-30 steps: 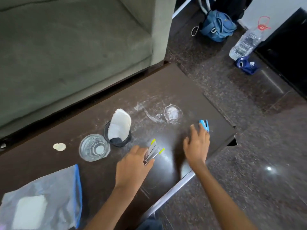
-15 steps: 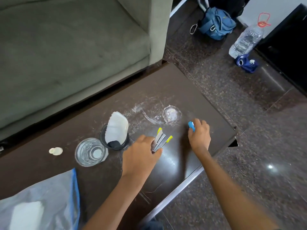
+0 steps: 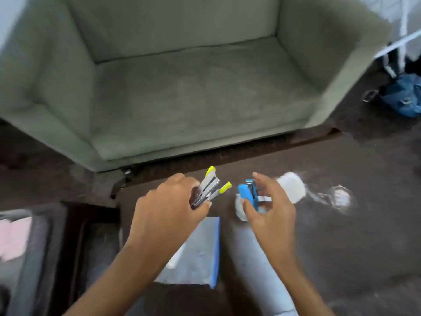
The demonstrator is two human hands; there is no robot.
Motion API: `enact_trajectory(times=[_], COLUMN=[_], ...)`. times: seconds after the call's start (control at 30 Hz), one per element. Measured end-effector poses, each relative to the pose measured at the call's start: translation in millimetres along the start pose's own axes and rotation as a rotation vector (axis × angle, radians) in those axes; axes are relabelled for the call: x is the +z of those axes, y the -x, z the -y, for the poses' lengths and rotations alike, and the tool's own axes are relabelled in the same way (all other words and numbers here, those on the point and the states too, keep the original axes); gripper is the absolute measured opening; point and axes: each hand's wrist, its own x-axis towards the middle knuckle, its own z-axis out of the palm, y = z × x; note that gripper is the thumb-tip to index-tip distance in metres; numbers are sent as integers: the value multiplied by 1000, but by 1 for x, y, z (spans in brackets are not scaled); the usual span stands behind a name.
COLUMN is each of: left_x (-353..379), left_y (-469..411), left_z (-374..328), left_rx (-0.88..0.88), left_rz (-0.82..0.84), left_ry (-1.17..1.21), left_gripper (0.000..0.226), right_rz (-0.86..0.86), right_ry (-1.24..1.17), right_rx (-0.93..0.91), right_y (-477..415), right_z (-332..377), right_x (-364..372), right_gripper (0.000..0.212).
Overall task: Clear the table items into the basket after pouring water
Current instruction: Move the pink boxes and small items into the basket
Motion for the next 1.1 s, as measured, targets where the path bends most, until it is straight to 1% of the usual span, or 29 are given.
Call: enact_trajectory(times=[0.03, 0.13, 0.23, 0.3, 0.37, 0.43, 0.5, 0.57, 0.67, 0.8, 0.9, 0.97, 1.03, 1.1], left_x=[-7, -31, -47, -59, -74, -89, -105, -116, -123, -119, -112, -108, -104, -101], left_y=[4, 32, 58, 78, 98, 110, 124, 131, 135, 135, 133, 130, 128, 126], left_z=[16, 93, 163, 209, 250, 281, 316, 347, 379, 403, 413, 418, 420, 422], left_rx=[-17, -130, -226, -290, -339, -354, -405, -441, -451, -456, -445, -438, -432, -423], left_rz=[8, 18, 43, 54, 47, 22, 15, 33, 40, 58, 80, 100, 116, 131], left_ry=[-18, -43, -66, -91, -119, -180, -215, -248, -256, -176, -102, -71, -49, -45], left_gripper=[28, 30, 29, 29, 30, 32, 32, 31, 29, 31, 33, 35, 37, 39], right_rz=[54, 241, 431, 555, 656, 740, 829, 905, 1014, 1165, 1365, 1481, 1553, 1571], right_ry=[-27, -79, -158, -183, -193, -222, -205, -98, 149, 300, 548, 725, 819, 852], right_rx=[-30, -115, -113, -104, -114, -108, -145, -242, -404, -446, -564, -599, -603, -618], right_y=[7, 41, 79, 106, 128, 137, 146, 148, 147, 150, 158, 166, 170, 173], right_z=[10, 46, 78, 97, 113, 122, 132, 138, 140, 137, 130, 129, 132, 136], right_x=[17, 93, 157, 196, 233, 262, 298, 330, 369, 405, 427, 435, 437, 437], right_gripper=[49, 50, 51, 45, 36, 29, 26, 23, 22, 24, 25, 26, 26, 26])
